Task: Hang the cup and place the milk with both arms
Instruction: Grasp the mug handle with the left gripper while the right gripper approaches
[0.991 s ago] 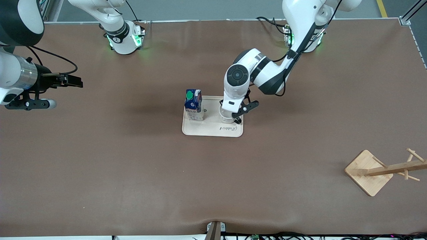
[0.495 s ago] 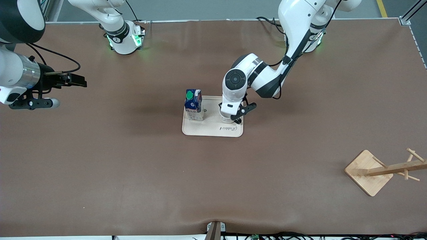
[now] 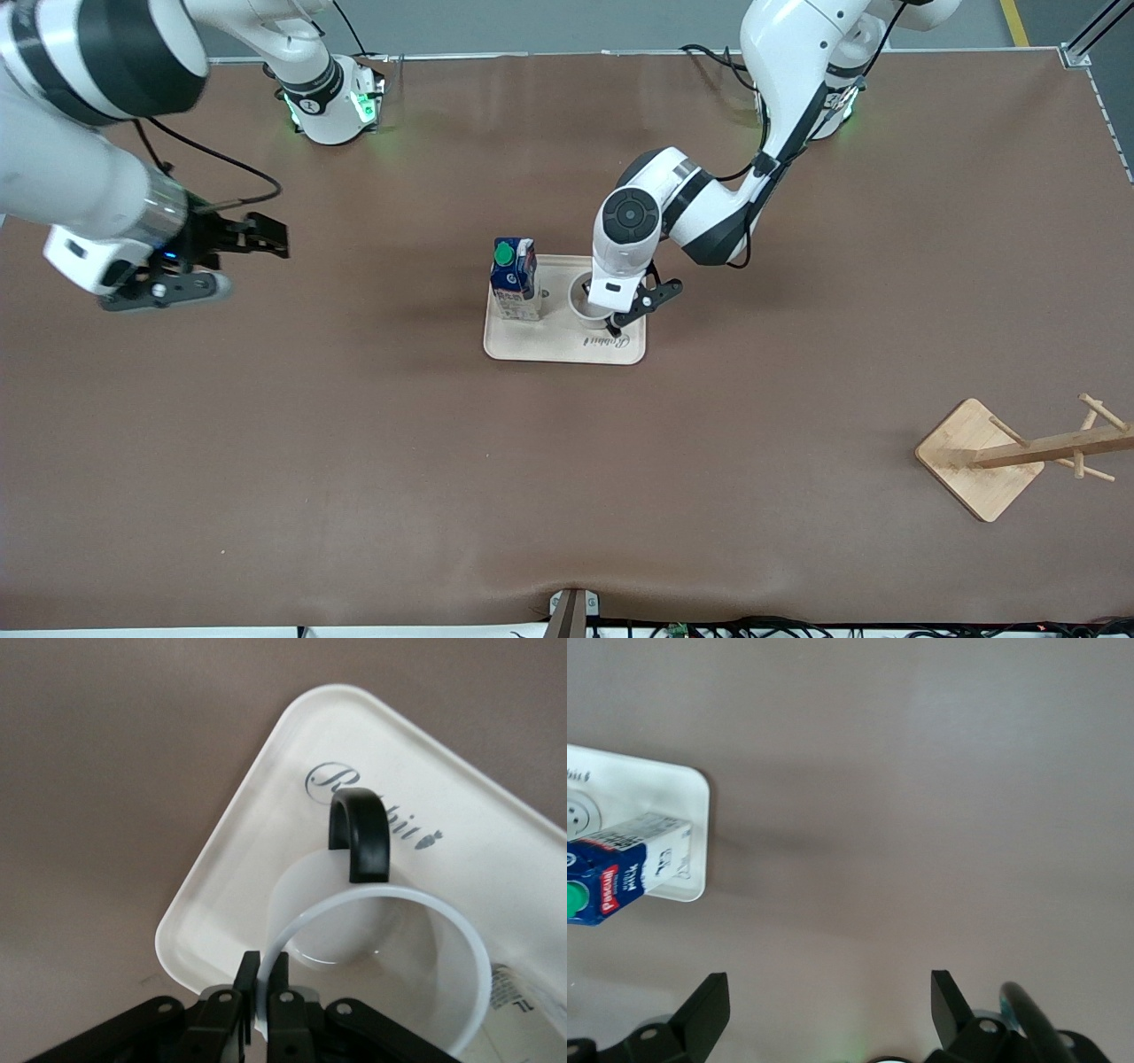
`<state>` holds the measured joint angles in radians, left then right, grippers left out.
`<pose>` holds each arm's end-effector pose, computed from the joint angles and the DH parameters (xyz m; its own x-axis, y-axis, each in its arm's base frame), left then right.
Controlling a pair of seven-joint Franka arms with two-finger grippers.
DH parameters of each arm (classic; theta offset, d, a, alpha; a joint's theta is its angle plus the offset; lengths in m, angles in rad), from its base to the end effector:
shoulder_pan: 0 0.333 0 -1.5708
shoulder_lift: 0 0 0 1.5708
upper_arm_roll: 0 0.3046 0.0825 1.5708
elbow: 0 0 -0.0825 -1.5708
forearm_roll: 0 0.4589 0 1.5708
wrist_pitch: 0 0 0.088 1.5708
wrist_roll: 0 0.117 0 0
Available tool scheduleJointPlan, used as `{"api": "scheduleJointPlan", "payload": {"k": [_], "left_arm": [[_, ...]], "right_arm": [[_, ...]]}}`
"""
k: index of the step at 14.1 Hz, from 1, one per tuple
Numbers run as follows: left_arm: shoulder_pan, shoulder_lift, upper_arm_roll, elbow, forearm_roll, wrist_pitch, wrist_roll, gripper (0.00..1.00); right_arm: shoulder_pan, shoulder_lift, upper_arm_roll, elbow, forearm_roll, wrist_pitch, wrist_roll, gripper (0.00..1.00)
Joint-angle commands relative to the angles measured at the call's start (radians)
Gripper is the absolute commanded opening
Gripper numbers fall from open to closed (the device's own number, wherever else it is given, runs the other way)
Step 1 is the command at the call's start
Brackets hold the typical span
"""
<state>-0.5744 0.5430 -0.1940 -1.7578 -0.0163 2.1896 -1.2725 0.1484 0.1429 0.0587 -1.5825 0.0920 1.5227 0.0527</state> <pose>0.5066 -0.4843 0.1872 0.8491 0.5101 -0.1372 0.5061 -0.8600 -0.0658 0.6380 0.1436 0.5020 0.9662 0.1551 -0.2058 0.1395 -0.9863 -0.0884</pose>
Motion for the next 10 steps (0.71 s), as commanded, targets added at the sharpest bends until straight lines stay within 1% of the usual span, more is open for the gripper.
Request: {"api": "scheduleJointPlan", "payload": {"k": [1,3,4,6,8,10], "left_arm": [[0.028,-0.101,0.005,0.020,-0.002,-0.101,0.009,0.00],[0.031,-0.138,0.010,0.073,-0.001,-0.215,0.007,0.00],[0.053,-0.158,0.011,0.095,0.004,-0.278,0.016,0.00],[0.097,-0.199,0.011,0.133,0.039,-0.379,0.092,0.00],[0.166,-0.248,0.011,0.153,0.042,-0.450,0.186,0.00],[0.255,-0.297,0.011,0.161,0.041,-0.482,0.313,0.00]], "right_arm": [[0.025,0.066,-0.007,0.009,0.070,0.043,0.044,1.00],[0.075,0.102,-0.007,0.002,0.116,0.080,0.129,1.00],[0.103,0.115,-0.007,0.002,0.133,0.088,0.174,1.00],[0.155,0.150,-0.007,0.001,0.153,0.123,0.238,1.00],[0.203,0.165,-0.007,-0.023,0.216,0.180,0.303,1.00],[0.265,0.165,-0.008,-0.048,0.227,0.235,0.372,1.00]]}}
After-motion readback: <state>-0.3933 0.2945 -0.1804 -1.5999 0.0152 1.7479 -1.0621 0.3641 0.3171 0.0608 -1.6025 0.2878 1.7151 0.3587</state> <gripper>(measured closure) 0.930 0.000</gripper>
